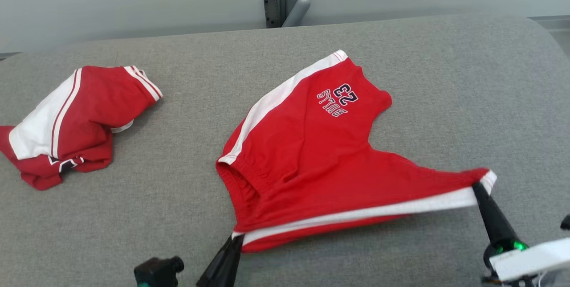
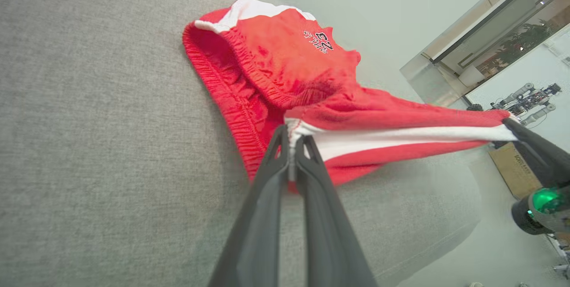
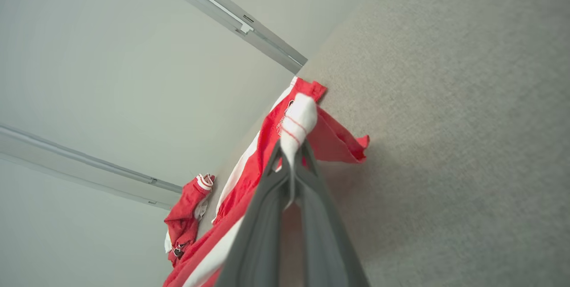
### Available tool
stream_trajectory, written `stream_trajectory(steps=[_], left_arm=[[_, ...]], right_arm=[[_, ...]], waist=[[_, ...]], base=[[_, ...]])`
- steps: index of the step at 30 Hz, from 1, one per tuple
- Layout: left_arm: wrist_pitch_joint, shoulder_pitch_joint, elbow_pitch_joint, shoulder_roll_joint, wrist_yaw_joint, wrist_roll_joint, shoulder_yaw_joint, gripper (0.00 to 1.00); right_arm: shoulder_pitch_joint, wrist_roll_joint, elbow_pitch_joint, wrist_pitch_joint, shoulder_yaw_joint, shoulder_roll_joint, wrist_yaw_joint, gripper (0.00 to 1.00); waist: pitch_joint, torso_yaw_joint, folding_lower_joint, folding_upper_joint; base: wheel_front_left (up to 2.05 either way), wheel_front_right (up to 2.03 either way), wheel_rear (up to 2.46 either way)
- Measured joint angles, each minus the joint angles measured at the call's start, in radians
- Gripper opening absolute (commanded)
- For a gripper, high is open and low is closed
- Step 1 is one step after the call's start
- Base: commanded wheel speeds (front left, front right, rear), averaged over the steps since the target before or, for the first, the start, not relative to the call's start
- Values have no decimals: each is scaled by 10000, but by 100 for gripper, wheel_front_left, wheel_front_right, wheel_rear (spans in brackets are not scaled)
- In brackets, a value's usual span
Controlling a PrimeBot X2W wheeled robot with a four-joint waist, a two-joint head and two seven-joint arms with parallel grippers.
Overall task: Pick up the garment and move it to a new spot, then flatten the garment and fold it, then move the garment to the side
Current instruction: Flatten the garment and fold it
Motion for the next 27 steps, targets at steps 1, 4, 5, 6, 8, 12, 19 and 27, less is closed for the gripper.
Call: stream_trajectory(steps=[1, 4, 5, 6, 8, 12, 19, 27], left_arm=[[253, -159, -221, -48, -46, -274, 2, 0], [1037, -1248, -805, -86, -56, -531, 40, 0], [1250, -1688, -943, -194, 25, -688, 134, 0], [1488, -2126, -1047, -291, 121, -819, 190, 0], [1987, -2932, -1003, -491, 318, -936, 194, 0], [2736, -4536, -199, -836, 1116, -779, 224, 0], [2612, -5614, 1243, -1095, 1603, -529, 380, 0], [2401, -5974, 1785, -1241, 1616, -648, 236, 0]], right_arm=[[-437, -134, 100, 123, -92, 75, -2, 0], [-2110, -581, 623, 637, -378, 336, -8, 0], [-2792, -696, 888, 844, -468, 483, -10, 0], [-3534, -905, 1244, 1081, -541, 627, -8, 0], [-4817, -1396, 2079, 1521, -671, 834, -8, 0], [-7463, -2487, 4197, 2345, -980, 1296, -12, 0], [-9568, -3783, 6429, 2594, -748, 1584, -12, 0], [-10416, -4332, 7474, 2562, -297, 1367, -12, 0]], waist=[[25, 24, 0, 0], [214, 85, 0, 0], [309, 105, 0, 0], [427, 127, 0, 0], [706, 167, 0, 0], [1653, 332, 1, 0], [2705, 1022, 1, 0], [3045, 1763, 1, 0]], base=[[0, 0, 0], [0, 0, 0], [0, 0, 0], [0, 0, 0], [0, 0, 0], [0, 0, 0], [0, 0, 0], [0, 0, 0]])
